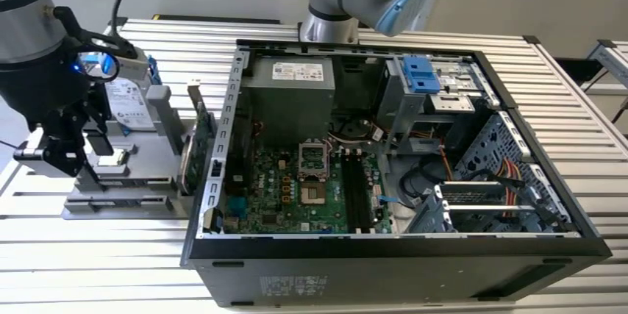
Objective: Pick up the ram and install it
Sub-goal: 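Pick up the ram and move it above insertion slot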
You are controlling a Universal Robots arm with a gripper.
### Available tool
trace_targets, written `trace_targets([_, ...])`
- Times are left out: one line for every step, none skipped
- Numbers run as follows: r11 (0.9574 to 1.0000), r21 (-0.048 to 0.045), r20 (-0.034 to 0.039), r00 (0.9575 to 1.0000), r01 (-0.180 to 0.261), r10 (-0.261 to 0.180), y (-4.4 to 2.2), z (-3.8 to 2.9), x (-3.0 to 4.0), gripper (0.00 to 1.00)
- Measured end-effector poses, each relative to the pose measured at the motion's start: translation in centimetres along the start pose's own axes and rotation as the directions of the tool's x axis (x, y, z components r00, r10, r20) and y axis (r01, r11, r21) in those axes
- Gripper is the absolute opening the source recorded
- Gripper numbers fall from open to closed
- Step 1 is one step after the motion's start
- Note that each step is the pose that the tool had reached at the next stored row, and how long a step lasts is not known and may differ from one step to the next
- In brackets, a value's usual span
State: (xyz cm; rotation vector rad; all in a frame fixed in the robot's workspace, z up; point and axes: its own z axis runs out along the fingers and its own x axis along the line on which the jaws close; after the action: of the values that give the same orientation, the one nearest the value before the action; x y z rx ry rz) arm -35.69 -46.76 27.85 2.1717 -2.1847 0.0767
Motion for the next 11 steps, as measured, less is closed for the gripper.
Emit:
trace_targets([1.0, 0.0001, -0.0007, 1.0, 0.0, 0.0, 0.0, 0.08, -0.01, 1.0])
trace_targets([1.0, 0.0, -0.0016, 1.0, 0.0, 0.0, 0.0, 0.16, -0.02, 1.0])
trace_targets([1.0, 0.0001, -0.0024, 1.0, 0.0, 0.0, 0.0, 0.24, -0.03, 1.0])
trace_targets([1.0, 0.0001, -0.0032, 1.0, 0.0, 0.0, 0.0, 0.32, -0.04, 1.0])
trace_targets([1.0, 0.0001, -0.0041, 1.0, 0.0, 0.0, 0.0, 0.4, -0.05, 1.0])
trace_targets([1.0, 0.0, -0.005, 1.0, 0.0, 0.0, 0.0, 0.48, -0.06, 1.0])
trace_targets([1.0, 0.0, -0.0059, 1.0, 0.0, 0.0, 0.0, 0.55, -0.07, 1.0])
trace_targets([1.0, 0.0001, -0.0067, 1.0, 0.0, 0.0, -0.01, 0.64, -0.08, 1.0])
trace_targets([1.0, 0.0001, -0.0075, 1.0, 0.0, 0.0, -0.01, 0.71, -0.09, 1.0])
trace_targets([1.0, 0.0001, -0.0083, 1.0, 0.0, 0.0, -0.01, 0.79, -0.1, 1.0])
trace_targets([1.0, 0.0, -0.0092, 1.0, 0.0, 0.0, 0.0, 0.87, -0.1, 1.0])
